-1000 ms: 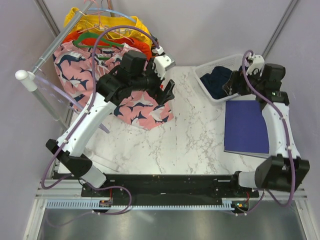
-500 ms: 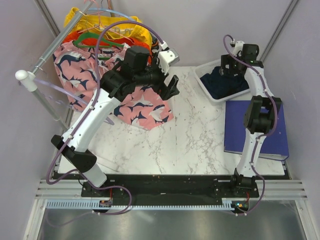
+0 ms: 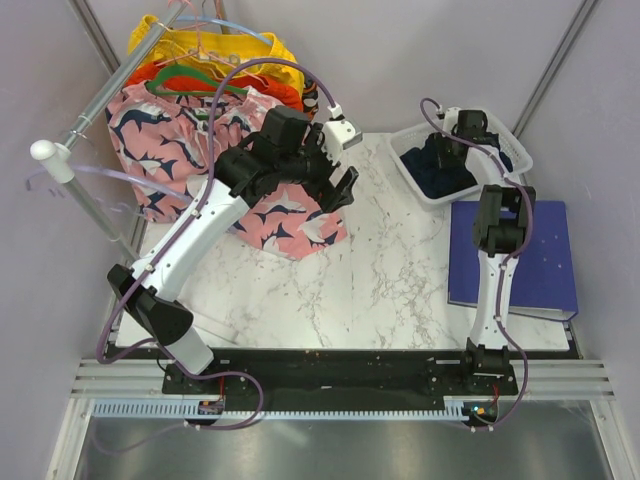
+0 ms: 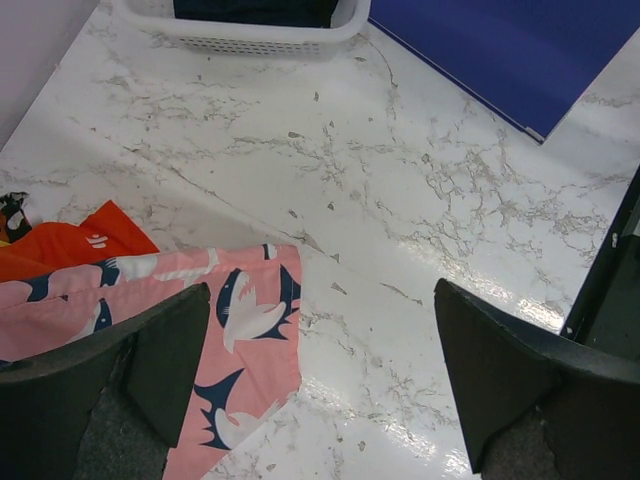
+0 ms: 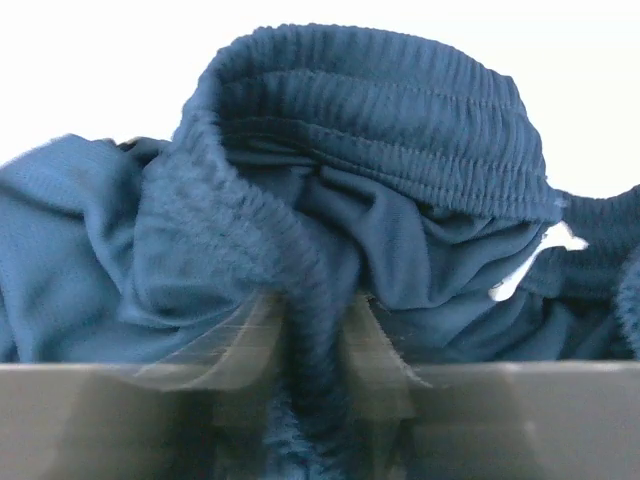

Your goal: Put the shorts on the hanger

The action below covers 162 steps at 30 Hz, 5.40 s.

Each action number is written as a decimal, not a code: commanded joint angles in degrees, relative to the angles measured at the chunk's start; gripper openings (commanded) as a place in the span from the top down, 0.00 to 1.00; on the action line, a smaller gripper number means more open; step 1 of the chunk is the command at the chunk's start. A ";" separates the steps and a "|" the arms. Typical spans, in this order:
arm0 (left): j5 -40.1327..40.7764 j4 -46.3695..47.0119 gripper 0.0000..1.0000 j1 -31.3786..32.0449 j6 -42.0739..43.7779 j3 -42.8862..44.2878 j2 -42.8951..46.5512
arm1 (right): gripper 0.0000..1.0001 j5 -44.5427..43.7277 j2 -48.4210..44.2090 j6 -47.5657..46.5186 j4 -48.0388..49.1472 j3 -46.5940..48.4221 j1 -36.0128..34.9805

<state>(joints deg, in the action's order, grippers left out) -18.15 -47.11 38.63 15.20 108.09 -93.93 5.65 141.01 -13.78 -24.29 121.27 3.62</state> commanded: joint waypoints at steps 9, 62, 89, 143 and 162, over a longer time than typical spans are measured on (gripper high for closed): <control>1.54 1.23 0.00 0.04 -0.43 3.88 3.66 | 1.00 18.94 -26.21 8.50 -2.68 7.12 0.25; 7.69 8.88 0.27 -6.73 21.27 -14.41 -11.79 | 0.22 17.64 -43.45 2.79 -8.59 -54.47 -19.00; -3.03 4.40 0.83 -7.86 19.79 -11.77 -19.63 | 1.00 19.40 -58.55 1.21 -14.55 -55.01 -18.04; 1.43 -5.52 0.37 -5.32 10.72 -6.07 1.01 | 0.33 18.59 -56.89 -6.97 -17.90 -37.89 -16.10; -2.07 10.98 0.00 -6.11 3.35 8.89 31.87 | 0.02 38.48 -48.30 11.25 7.07 -10.81 -40.76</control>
<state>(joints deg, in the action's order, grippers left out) -26.39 -40.91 34.15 22.59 116.20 -62.00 42.85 88.29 0.14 -19.88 104.09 -28.53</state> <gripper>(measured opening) 0.993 0.979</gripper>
